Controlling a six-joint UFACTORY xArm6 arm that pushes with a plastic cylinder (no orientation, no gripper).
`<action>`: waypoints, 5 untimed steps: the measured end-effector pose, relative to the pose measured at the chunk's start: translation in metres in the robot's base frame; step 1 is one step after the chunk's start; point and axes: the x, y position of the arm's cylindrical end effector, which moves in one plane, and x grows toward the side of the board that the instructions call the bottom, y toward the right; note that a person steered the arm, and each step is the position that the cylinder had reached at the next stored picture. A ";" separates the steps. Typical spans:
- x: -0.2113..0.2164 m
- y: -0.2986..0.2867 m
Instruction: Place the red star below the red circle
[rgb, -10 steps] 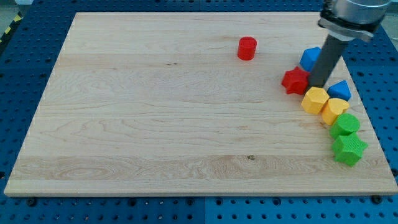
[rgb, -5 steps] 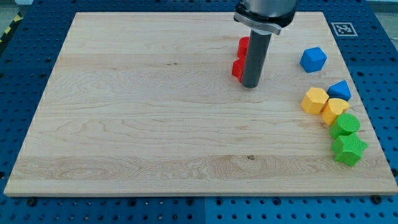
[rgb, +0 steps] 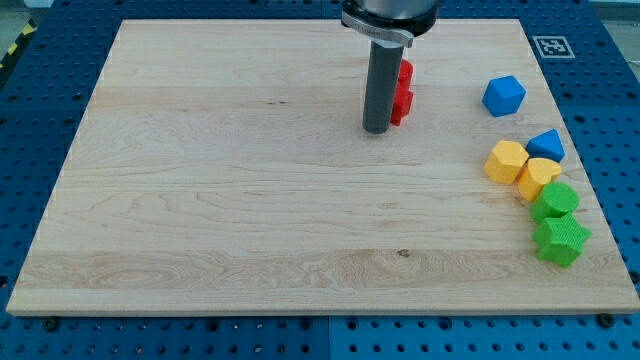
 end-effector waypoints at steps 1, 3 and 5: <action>0.000 0.000; -0.004 0.016; 0.036 0.012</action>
